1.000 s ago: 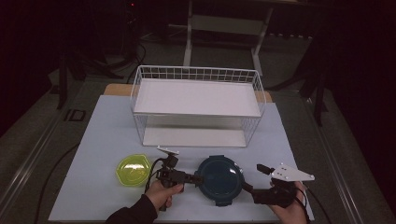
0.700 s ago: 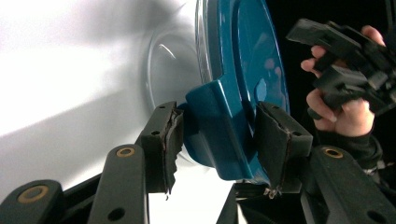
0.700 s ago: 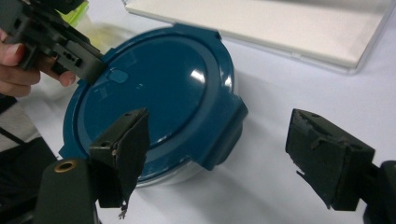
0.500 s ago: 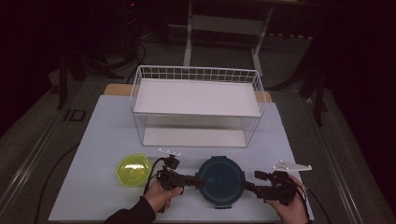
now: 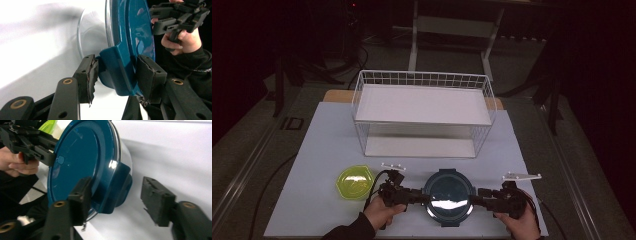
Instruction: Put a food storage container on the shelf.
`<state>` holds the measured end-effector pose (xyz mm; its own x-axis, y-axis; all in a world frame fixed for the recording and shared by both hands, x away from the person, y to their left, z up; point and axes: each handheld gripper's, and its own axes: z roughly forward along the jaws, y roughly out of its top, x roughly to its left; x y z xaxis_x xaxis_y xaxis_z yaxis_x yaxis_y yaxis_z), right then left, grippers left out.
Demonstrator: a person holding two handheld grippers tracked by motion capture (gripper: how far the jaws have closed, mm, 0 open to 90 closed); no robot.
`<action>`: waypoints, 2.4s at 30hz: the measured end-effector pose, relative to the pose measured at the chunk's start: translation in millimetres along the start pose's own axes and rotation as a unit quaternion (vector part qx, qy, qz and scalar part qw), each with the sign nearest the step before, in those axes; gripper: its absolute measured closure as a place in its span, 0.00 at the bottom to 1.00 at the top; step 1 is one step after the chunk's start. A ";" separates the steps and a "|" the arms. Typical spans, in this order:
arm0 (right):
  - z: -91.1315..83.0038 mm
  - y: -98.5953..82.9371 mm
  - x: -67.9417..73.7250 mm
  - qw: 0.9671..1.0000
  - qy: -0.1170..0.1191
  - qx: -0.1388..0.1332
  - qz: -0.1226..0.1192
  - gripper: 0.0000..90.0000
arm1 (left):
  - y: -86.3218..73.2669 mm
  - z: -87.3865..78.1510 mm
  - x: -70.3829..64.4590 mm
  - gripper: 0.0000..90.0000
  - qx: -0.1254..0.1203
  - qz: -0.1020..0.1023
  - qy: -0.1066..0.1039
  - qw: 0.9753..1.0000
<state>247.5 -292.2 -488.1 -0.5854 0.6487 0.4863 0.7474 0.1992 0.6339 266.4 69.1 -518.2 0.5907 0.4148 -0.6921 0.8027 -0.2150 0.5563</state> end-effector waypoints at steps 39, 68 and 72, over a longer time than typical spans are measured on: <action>7.1 2.1 -16.2 0.993 0.089 0.051 0.066 0.60 | -8.6 -1.7 -7.0 0.58 -0.010 0.013 -0.011 1.000; -20.7 37.3 18.9 0.997 0.072 0.002 0.023 0.62 | 33.4 -36.8 -43.2 0.58 -0.035 0.033 0.007 0.999; -26.8 52.0 27.2 0.997 0.072 -0.008 0.011 0.62 | 45.5 -49.2 -52.0 0.58 -0.044 0.044 0.011 0.998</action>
<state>262.1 -283.9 -425.8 -0.6088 0.5402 0.5810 0.7560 0.1730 0.6313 268.1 81.3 -434.3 0.6564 0.4164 -0.6291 0.7365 -0.1731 0.6539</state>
